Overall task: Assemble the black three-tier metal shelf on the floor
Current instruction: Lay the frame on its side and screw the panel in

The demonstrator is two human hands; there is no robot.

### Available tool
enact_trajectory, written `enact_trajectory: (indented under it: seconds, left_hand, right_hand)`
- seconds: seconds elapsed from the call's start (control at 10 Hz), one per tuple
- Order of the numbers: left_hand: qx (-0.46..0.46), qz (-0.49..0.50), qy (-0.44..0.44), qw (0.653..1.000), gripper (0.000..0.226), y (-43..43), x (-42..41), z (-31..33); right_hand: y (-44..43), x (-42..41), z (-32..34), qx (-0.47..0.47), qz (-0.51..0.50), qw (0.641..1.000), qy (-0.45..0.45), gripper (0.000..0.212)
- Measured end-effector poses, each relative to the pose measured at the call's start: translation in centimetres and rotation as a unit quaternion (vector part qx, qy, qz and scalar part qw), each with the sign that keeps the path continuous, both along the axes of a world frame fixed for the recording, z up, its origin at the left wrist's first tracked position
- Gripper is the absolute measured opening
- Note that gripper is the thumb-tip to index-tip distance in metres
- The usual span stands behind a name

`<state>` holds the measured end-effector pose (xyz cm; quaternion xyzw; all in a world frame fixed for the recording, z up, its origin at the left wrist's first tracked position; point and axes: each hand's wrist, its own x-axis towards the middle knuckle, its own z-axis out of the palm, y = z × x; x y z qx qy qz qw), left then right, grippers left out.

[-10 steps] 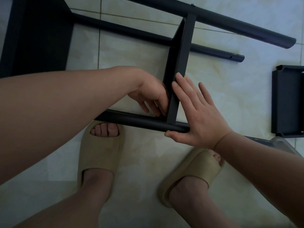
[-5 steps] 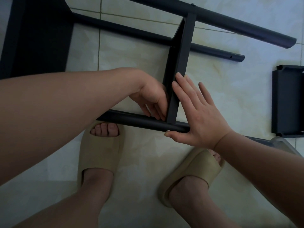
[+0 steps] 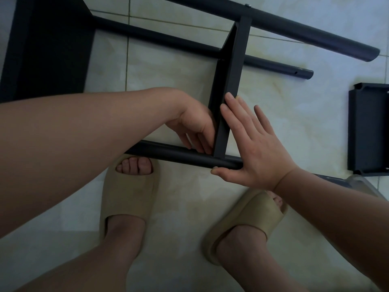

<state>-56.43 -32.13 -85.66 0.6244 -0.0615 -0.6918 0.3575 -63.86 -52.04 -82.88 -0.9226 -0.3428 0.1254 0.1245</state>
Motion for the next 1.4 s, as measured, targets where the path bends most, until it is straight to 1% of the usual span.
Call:
enact_trajectory:
  seconds: [0.4,0.6,0.7,0.9,1.1,1.3,1.4]
  left_hand:
    - [-0.018,0.009,-0.002,1.000,0.016,0.38,0.27,0.25]
    - [0.005,0.012,-0.019,1.000,0.012,0.46,0.39,0.15]
    - [0.000,-0.001,-0.013,1.000,0.015,0.41,0.14,0.15]
    - [-0.004,0.010,-0.011,1.000,0.010,0.18,0.01,0.07]
    - [-0.013,0.012,-0.006,1.000,0.016,0.44,0.24,0.13]
    - [0.016,0.016,0.017,1.000,0.015,0.55,0.20,0.16]
    - [0.018,-0.001,0.010,1.000,0.012,0.39,0.00,0.18]
  right_hand:
    - [0.10,0.00,0.24,-0.006,0.000,1.000,0.008,0.111]
    - [0.07,0.07,0.28,-0.008,0.001,1.000,0.008,0.111]
    - [0.09,0.05,0.28,-0.009,0.001,1.000,0.008,0.111]
    - [0.12,0.04,0.27,-0.011,0.001,1.000,0.008,0.111]
    - [0.08,0.01,0.21,-0.006,0.000,1.000,0.006,0.110]
    - [0.07,-0.01,0.10,-0.003,0.001,1.000,0.003,0.110]
    - [0.04,-0.01,0.08,-0.005,0.001,1.000,0.003,0.110]
